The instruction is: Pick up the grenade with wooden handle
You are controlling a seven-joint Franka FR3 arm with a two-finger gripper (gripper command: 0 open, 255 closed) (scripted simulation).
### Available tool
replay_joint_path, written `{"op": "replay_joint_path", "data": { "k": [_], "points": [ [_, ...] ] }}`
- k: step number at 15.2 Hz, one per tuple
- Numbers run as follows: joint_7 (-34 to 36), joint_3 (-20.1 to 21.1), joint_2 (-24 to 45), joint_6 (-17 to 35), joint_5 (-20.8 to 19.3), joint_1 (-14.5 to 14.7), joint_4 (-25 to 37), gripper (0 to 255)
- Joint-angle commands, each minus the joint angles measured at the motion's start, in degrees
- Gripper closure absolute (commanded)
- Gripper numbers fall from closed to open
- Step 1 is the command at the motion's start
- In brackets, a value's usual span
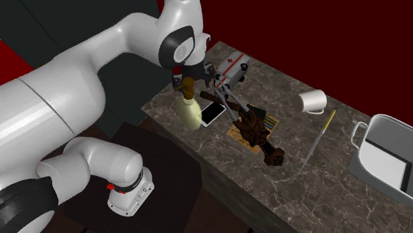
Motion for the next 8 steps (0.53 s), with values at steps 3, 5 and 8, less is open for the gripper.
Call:
{"op": "replay_joint_path", "data": {
  "k": [3, 5, 8],
  "points": [
    [-16.6, -4.0, 7.7, 4.4, -7.1, -1.1, 1.0, 0],
    [-24.7, -4.8, 12.3, 7.8, -6.8, -2.3, 2.6, 0],
    [-36.0, -7.1, 19.1, 12.6, -6.1, -1.9, 5.5, 0]
  ]
}}
